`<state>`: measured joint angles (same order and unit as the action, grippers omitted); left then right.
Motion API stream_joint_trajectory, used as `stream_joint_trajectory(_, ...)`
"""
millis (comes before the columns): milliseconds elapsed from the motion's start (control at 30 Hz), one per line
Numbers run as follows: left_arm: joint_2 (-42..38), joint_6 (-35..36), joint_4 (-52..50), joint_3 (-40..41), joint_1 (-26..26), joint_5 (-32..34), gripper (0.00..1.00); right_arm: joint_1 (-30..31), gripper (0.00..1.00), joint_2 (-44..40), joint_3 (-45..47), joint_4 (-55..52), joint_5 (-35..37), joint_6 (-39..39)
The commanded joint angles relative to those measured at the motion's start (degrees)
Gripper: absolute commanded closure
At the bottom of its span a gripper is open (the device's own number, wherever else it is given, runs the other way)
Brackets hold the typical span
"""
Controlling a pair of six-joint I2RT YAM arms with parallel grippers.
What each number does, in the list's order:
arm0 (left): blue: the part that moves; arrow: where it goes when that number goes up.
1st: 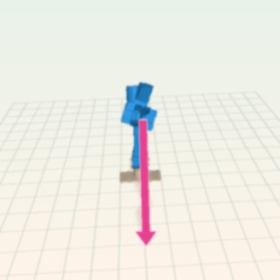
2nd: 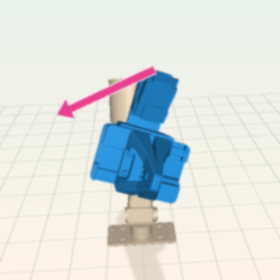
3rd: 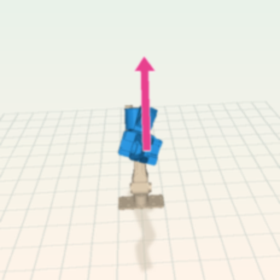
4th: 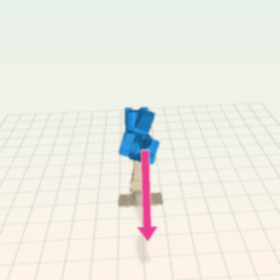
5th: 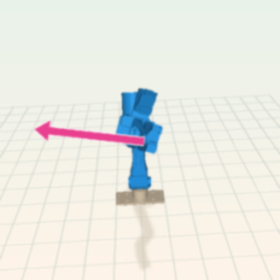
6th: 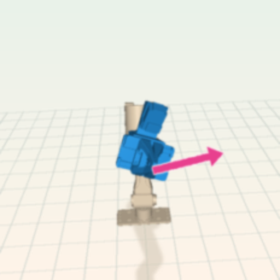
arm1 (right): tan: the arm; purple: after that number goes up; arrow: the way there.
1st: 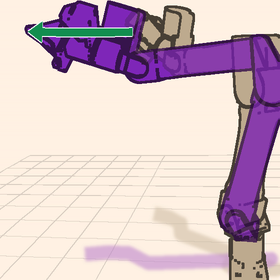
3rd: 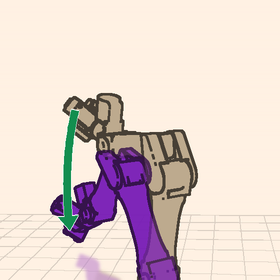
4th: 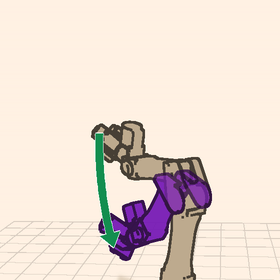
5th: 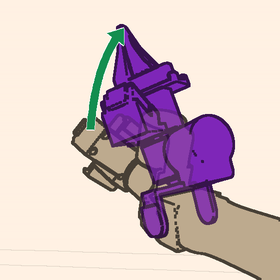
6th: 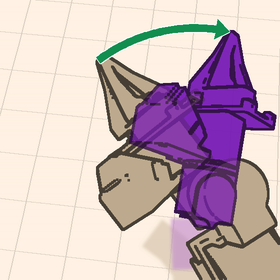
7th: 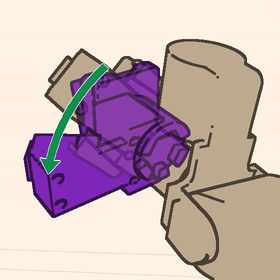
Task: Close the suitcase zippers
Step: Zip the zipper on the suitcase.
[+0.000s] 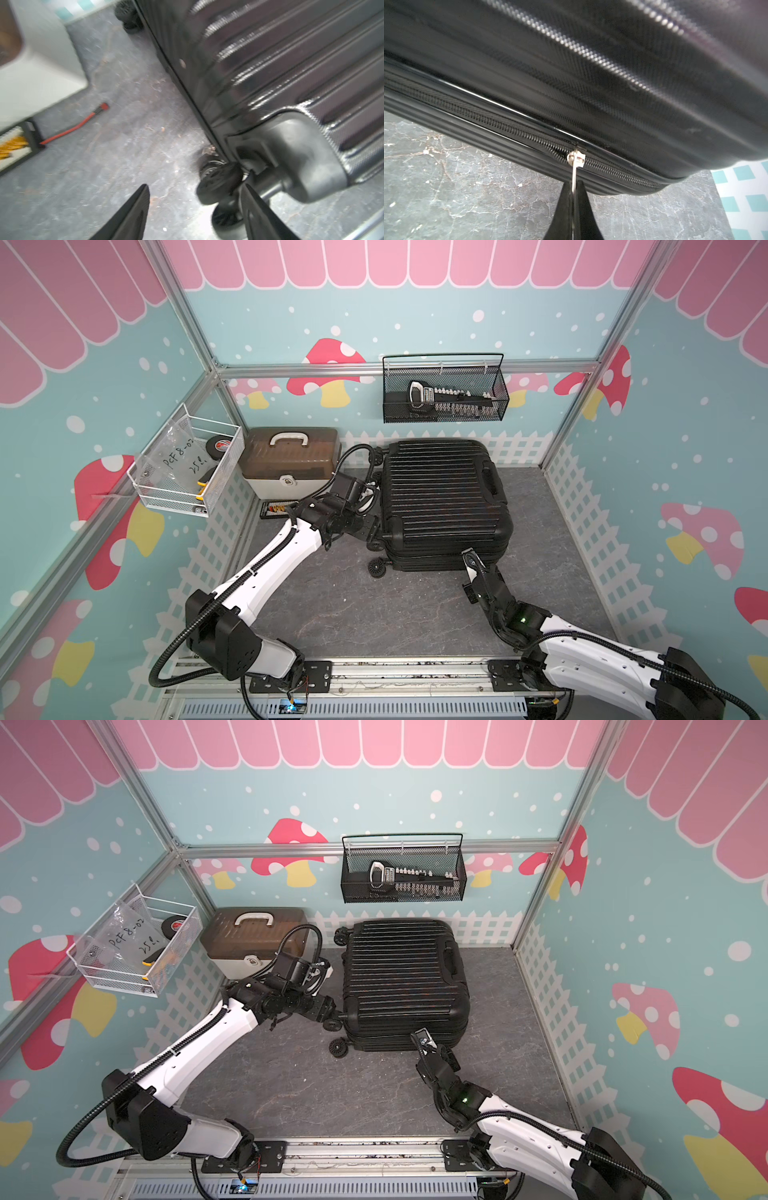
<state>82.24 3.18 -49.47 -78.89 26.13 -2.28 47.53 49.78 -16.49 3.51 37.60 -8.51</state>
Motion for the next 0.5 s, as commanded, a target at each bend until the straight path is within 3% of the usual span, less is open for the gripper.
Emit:
stream_joint_trajectory(0,-2.0,9.5,-1.7,-1.4,-4.2,-5.9,0.30,-0.9,1.00,-1.4,-1.6,4.2,0.2,-1.6)
stream_joint_trajectory(67,-2.1,17.4,-3.1,-1.9,-6.6,-15.4,0.31,-1.1,1.00,-1.9,-1.4,4.2,-0.2,-1.7)
stream_joint_trajectory(167,-2.4,35.3,-7.2,-1.4,-6.7,-25.3,0.30,-1.3,1.00,-2.7,-1.0,4.3,-0.6,-1.9)
stream_joint_trajectory(367,-1.9,60.6,-10.9,0.1,-6.8,-31.3,0.22,-1.6,1.00,-3.8,-0.3,4.1,-1.1,-2.2)
stream_joint_trajectory(467,-0.1,64.5,-11.4,-0.5,-6.6,-32.2,0.21,-1.6,1.00,-4.4,-0.2,3.9,-1.2,-2.1)
